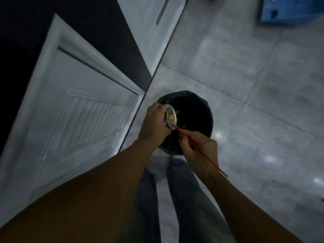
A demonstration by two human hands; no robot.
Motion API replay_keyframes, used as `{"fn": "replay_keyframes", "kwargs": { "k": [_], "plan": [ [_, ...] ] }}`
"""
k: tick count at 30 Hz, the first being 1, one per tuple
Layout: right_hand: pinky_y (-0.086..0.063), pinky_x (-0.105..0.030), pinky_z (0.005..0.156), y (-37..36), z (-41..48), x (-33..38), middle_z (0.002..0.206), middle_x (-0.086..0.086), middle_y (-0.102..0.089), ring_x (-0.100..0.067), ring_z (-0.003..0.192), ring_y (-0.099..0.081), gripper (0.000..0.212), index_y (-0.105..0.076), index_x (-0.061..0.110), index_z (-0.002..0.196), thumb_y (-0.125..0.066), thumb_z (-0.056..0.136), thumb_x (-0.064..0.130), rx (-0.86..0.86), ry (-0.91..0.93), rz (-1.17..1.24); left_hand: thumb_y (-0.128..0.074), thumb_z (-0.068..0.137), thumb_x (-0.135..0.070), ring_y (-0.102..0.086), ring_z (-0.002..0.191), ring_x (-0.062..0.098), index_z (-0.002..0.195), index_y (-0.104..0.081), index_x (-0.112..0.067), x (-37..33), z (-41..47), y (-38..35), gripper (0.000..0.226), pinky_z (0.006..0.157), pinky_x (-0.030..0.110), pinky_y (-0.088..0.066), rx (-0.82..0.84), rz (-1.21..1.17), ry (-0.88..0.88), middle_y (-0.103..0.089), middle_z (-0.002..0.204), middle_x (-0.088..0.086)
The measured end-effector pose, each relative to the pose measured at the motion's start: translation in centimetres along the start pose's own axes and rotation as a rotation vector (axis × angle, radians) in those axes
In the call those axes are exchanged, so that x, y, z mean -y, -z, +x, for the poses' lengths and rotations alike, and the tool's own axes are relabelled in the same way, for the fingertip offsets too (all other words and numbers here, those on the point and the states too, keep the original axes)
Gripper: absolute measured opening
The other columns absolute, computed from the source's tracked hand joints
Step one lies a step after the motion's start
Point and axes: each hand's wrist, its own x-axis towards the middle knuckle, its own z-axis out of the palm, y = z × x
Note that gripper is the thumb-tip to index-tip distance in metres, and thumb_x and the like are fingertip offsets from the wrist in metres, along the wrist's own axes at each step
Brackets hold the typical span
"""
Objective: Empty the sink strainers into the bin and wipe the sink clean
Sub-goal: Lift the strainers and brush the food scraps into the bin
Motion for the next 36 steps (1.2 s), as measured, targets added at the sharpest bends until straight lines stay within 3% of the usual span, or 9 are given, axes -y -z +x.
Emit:
{"fn": "replay_keyframes", "kwargs": {
  "k": [8, 14, 18, 23, 28, 32, 36],
  "plan": [
    [-0.051, -0.004, 0.074, 1.6, -1.3, -2.1, 0.092, 0.023, -0.069, 0.002, 0.084, -0.069, 0.024, -0.074, 0.025, 0.111, -0.063, 0.092, 0.014, -0.109, -0.102, 0.013, -0.087, 0.068, -0.008, -0.042, 0.13, 0.026, 0.137, -0.05, -0.014, 0.9, -0.7, 0.1, 0.079, 0.101, 0.048, -0.049, -0.003, 0.015, 0.061, -0.048, 0.136, 0.008],
    [-0.046, 0.001, 0.079, 2.3, -2.5, -1.8, 0.103, 0.024, -0.067, 0.006, 0.096, -0.066, 0.032, -0.067, 0.034, 0.121, -0.051, 0.093, 0.032, -0.075, -0.207, 0.027, -0.09, 0.063, -0.013, -0.053, 0.121, 0.022, 0.138, -0.042, -0.019, 1.1, -2.6, 0.6, 0.088, 0.096, 0.044, -0.054, -0.011, -0.15, 0.075, -0.051, 0.134, 0.002],
    [-0.048, -0.001, 0.084, 3.5, -3.1, 0.1, 0.107, 0.022, -0.067, 0.001, 0.099, -0.067, 0.04, -0.066, 0.028, 0.125, -0.045, 0.092, 0.039, -0.072, -0.161, 0.02, -0.089, 0.063, -0.019, -0.051, 0.124, 0.018, 0.147, -0.033, -0.025, 0.0, -5.0, 2.2, 0.101, 0.097, 0.037, -0.052, -0.024, -0.213, 0.041, -0.048, 0.142, 0.001],
    [-0.049, -0.002, 0.081, 6.0, -3.0, 4.9, 0.107, 0.02, -0.068, 0.006, 0.098, -0.066, 0.034, -0.066, 0.031, 0.125, -0.049, 0.095, 0.029, -0.096, -0.061, -0.025, -0.087, 0.062, -0.018, -0.053, 0.116, 0.009, 0.14, -0.043, -0.025, -2.1, -9.5, 6.3, 0.09, 0.093, 0.03, -0.052, -0.12, -0.259, -0.059, -0.053, 0.131, -0.005],
    [-0.051, -0.004, 0.081, 8.3, -3.3, 13.3, 0.104, 0.015, -0.071, 0.007, 0.095, -0.065, 0.033, -0.07, 0.03, 0.116, -0.048, 0.093, 0.033, -0.177, 0.03, -0.003, -0.084, 0.056, -0.04, -0.052, 0.116, 0.005, 0.13, -0.042, -0.043, -4.9, -16.0, 12.1, 0.085, 0.086, 0.01, -0.039, -0.284, -0.231, -0.067, -0.055, 0.123, -0.021],
    [-0.046, -0.003, 0.086, 8.5, -3.6, 22.4, 0.102, 0.008, -0.072, -0.001, 0.095, -0.066, 0.029, -0.073, 0.019, 0.109, -0.05, 0.093, 0.026, -0.17, 0.207, 0.038, -0.082, 0.052, -0.041, -0.047, 0.12, 0.006, 0.131, -0.041, -0.048, -6.1, -21.9, 17.8, 0.089, 0.096, 0.023, -0.045, -0.554, -0.337, 0.008, -0.051, 0.126, -0.019],
    [-0.048, -0.011, 0.083, 6.3, -3.4, 31.6, 0.097, 0.006, -0.072, -0.003, 0.091, -0.067, 0.025, -0.073, 0.013, 0.109, -0.055, 0.092, 0.011, -0.116, 0.454, 0.116, -0.079, 0.052, -0.034, -0.049, 0.123, 0.009, 0.13, -0.046, -0.042, -5.0, -27.7, 23.4, 0.085, 0.1, 0.031, -0.048, -0.833, -0.39, -0.005, -0.048, 0.125, -0.023]
  ]
}}
